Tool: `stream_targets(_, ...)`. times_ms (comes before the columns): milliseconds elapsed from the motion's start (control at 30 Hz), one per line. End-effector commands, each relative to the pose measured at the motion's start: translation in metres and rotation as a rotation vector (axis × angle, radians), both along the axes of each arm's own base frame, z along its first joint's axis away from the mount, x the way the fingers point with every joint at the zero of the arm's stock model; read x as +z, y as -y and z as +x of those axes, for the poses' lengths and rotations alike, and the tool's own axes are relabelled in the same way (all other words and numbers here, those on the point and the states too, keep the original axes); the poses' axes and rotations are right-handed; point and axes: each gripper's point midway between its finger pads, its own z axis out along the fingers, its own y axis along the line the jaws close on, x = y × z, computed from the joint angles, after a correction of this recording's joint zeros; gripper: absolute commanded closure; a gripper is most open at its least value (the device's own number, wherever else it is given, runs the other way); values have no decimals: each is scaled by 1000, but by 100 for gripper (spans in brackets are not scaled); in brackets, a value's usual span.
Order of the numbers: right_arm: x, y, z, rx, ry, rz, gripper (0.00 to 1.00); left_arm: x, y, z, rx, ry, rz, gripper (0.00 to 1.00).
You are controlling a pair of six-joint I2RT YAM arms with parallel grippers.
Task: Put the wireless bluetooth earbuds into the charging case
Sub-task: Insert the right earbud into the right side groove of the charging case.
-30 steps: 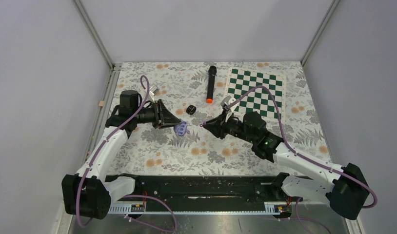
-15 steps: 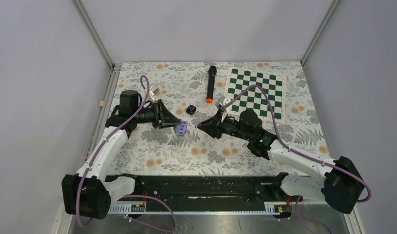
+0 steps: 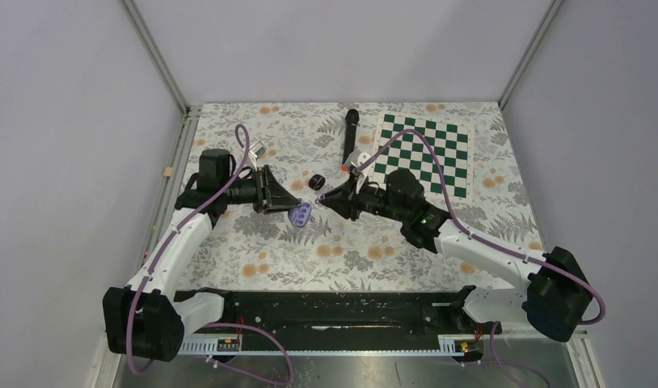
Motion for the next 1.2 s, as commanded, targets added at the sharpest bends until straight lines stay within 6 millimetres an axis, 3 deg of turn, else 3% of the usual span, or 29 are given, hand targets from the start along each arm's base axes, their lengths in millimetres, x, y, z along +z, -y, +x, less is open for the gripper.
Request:
stream_targets(0, 44, -12, 5, 71, 186, 1, 100, 28, 4, -2, -61, 89, -46, 100)
stream_targets(133, 43, -13, 9, 92, 244, -73, 100, 31, 4, -4, -66, 91, -52, 100)
stream_targets(333, 33, -17, -5, 172, 221, -95, 100, 34, 5, -2, -63, 86, -63, 100)
stream_targets(567, 23, -19, -6, 184, 220, -125, 100, 42, 7, 0, -66, 85, -85, 100)
stream_targets(1167, 40, -31, -10, 194, 279, -107, 100, 39, 7, -1, -64, 80, -83, 100)
